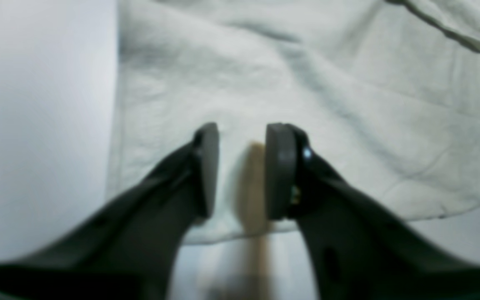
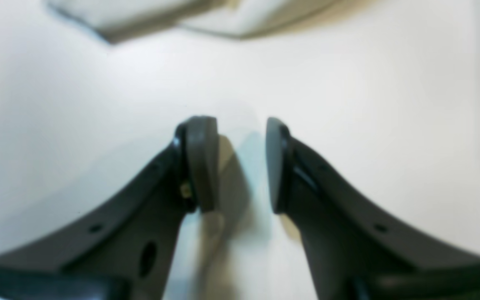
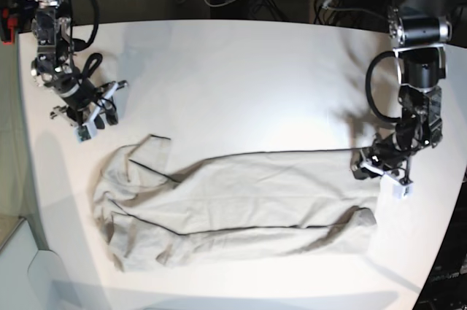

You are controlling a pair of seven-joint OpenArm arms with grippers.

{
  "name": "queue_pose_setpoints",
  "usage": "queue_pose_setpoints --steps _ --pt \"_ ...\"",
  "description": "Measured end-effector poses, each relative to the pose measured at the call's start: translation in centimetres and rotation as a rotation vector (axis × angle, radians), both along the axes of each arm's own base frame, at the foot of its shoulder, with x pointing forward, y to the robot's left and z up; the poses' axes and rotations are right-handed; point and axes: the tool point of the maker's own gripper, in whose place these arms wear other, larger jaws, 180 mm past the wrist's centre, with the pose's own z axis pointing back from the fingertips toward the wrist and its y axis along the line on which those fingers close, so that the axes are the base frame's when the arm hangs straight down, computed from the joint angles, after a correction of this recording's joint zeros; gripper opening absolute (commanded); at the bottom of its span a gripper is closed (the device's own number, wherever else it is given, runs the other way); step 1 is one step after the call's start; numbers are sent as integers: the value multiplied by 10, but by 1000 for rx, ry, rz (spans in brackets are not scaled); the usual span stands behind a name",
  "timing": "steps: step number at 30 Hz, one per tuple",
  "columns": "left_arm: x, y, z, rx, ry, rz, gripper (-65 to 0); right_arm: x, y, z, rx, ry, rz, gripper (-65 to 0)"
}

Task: Layout the t-shirt on the table in an organized manner, then fold the t-shirt properly
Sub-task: 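Grasp the shirt's end corners with both grippers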

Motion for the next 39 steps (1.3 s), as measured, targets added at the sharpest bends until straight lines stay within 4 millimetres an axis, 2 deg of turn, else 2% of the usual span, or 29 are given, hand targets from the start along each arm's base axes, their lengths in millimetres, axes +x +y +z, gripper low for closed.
queue_pose_setpoints --steps 2,4,7,12,15,17,20,25,29,35,39 --pt "-10 9 -4 -6 8 13 -650 -3 3 7 -11 -15 17 -469" --pt "-19 16 -6 -17 9 17 -648 -2 6 16 -14 -34 27 -469" --pt "-29 24 -8 -10 3 10 -650 1 3 17 -45 10 21 -468" --pt "-43 46 -9 7 17 29 -649 24 5 30 -60 11 5 -461" --pt "-46 57 -8 32 24 32 -649 38 21 39 -20 -14 4 -405" --pt "-48 58 -6 61 25 8 -649 43 26 41 -11 -17 6 -359" --pt "-55 56 -3 107 19 -40 -649 46 33 42 3 -18 2 -331" --pt "-59 55 -2 122 21 -61 -649 45 51 39 32 -20 23 -327" --pt "-59 55 -2 124 21 -62 -649 44 79 28 62 9 85 -328" --pt "-59 54 -2 122 21 -62 -649 51 80 -1 73 95 72 -330" --pt "-60 54 -2 123 22 -64 -649 58 83 -2 104 69 67 -331"
